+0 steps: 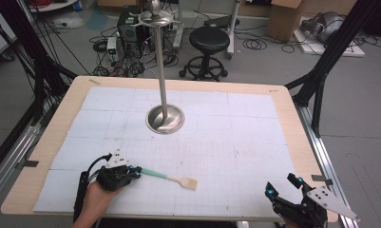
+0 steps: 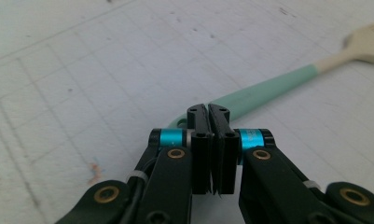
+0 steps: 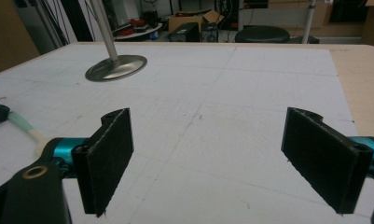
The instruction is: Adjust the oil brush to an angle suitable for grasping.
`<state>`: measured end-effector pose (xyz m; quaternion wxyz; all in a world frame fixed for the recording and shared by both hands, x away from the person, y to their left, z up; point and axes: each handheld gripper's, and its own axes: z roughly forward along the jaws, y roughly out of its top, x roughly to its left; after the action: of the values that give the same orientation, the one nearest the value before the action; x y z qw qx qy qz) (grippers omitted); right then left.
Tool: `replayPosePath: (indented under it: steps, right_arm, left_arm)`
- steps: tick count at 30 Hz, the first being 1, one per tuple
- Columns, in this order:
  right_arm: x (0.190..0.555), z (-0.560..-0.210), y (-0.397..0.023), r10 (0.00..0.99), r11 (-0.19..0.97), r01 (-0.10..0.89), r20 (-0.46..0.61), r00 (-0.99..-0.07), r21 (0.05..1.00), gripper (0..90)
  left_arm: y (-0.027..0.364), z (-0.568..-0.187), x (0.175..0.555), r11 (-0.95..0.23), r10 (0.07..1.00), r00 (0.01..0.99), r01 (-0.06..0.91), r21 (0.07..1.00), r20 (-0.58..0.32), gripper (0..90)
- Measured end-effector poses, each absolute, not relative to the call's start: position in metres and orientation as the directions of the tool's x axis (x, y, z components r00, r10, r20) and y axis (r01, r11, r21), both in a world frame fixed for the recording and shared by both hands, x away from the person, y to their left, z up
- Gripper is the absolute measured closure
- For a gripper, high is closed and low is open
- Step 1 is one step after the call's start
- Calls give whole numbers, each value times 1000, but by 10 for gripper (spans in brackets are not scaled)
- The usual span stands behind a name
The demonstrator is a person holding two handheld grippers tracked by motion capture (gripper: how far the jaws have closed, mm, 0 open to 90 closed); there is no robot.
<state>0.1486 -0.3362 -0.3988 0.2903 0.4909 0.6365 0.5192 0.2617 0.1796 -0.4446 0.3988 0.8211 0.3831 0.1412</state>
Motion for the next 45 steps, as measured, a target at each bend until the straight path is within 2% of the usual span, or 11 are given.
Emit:
replayPosePath:
  steps: [5,10,12,13,16,17,18,25,26,32,45]
  right_arm:
    - [150,-399,-336,926,-11,323,131,-353,946,149]
    - [149,-399,-336,927,-10,322,130,-353,947,150]
    - [149,-399,-335,926,-11,322,131,-354,947,150]
    - [149,-399,-335,926,-11,322,131,-354,947,150]
    - [151,-399,-331,922,-3,325,129,-364,946,150]
    - [153,-399,-327,920,-3,329,131,-370,944,150]
    - [153,-399,-327,920,-3,329,131,-370,944,150]
    - [164,-393,-303,891,25,324,127,-436,946,150]
    - [167,-393,-299,884,33,320,122,-451,947,149]
    - [179,-394,-278,860,67,329,112,-498,942,149]
    - [185,-404,-268,847,130,362,87,-524,923,156]
  left_arm:
    - [180,-445,268,-371,762,645,513,774,-63,867]
    - [194,-437,269,-293,778,620,503,813,-103,847]
    - [201,-432,266,-272,766,634,472,839,-108,775]
    - [205,-429,264,-254,757,643,451,855,-114,775]
    - [215,-422,259,-193,727,672,397,898,-141,596]
    - [218,-420,257,-171,720,677,384,907,-151,491]
    - [221,-418,255,-161,719,680,369,915,-148,491]
    - [242,-413,246,-63,737,662,264,962,-133,171]
    - [245,-412,245,-47,740,659,252,967,-136,154]
    - [263,-410,231,42,744,645,215,976,-175,177]
    - [277,-410,224,82,738,644,210,974,-201,196]
